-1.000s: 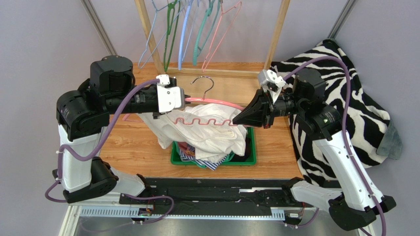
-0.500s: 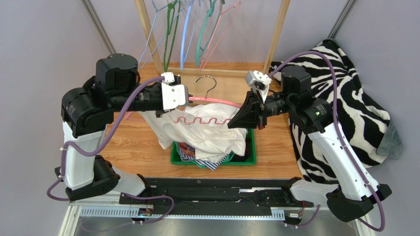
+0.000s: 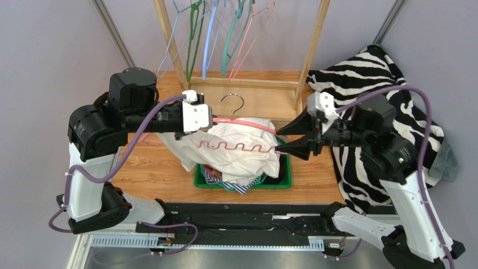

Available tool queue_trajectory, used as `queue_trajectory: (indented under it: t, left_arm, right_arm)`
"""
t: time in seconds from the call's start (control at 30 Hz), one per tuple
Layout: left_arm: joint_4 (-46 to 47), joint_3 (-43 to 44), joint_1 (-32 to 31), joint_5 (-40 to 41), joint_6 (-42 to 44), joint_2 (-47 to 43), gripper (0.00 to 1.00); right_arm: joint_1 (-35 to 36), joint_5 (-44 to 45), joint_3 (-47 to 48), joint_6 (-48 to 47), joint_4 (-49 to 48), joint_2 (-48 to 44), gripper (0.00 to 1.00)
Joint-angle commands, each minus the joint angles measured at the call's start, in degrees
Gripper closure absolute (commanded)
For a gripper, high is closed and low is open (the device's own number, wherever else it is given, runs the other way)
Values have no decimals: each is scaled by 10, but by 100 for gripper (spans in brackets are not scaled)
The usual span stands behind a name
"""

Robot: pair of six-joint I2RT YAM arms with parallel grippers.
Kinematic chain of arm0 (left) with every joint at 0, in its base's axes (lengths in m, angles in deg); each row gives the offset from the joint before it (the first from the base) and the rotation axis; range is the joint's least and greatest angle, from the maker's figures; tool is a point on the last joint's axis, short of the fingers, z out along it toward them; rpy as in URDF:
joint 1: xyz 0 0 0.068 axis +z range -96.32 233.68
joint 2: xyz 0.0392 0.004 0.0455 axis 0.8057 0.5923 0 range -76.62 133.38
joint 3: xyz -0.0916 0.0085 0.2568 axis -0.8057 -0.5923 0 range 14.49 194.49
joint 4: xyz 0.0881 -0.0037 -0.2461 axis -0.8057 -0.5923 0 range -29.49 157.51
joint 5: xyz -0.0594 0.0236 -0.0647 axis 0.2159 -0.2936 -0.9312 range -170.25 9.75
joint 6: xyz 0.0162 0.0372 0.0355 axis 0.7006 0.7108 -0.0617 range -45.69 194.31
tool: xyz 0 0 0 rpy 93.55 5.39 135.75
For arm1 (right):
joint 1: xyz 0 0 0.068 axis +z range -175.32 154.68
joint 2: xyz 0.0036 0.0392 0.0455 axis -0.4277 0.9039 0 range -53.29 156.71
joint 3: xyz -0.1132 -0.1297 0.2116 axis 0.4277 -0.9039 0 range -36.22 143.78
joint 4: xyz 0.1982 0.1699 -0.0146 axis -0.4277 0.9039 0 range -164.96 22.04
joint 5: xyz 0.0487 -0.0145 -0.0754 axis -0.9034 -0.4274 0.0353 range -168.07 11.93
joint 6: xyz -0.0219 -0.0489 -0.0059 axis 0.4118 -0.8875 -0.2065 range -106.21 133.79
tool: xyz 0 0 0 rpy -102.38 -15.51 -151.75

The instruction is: Remove the tank top from the hanger

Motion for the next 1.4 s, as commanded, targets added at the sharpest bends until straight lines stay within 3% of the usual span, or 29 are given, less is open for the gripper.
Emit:
queue_trajectory:
  t: [0.0, 0.1, 0.2, 0.37, 0.67, 0.8, 1.07, 1.27, 1.37]
  left_arm:
    - [9, -20, -4, -19, 0, -41, 100]
    - [10, -20, -4, -18, 3, -50, 100]
    - [8, -11, -4, -22, 5, -55, 100]
    - [0, -13, -4, -31, 15, -69, 100]
    - [1, -17, -4, -28, 32, -72, 100]
    - [2, -16, -4, -27, 39, -65, 100]
    - [8, 5, -5, -32, 40, -32, 100]
    - [12, 0, -6, -19, 39, -34, 100]
    - [15, -2, -6, -12, 38, -36, 100]
  right_arm:
    - [-14, 60, 48, -38, -15, -20, 48]
    - [-23, 40, 76, -43, 10, 20, 40]
    - [-26, 7, 84, -44, 36, 62, 20]
    - [-28, -54, 80, -25, 45, 91, 16]
    - [-28, -163, 64, 44, 46, 103, 39]
    - [-18, -172, 56, 70, 49, 106, 54]
    - [21, -81, 107, 45, 124, 118, 60]
    - [51, 55, 111, 56, 121, 96, 100]
    - [59, 96, 88, 65, 79, 70, 100]
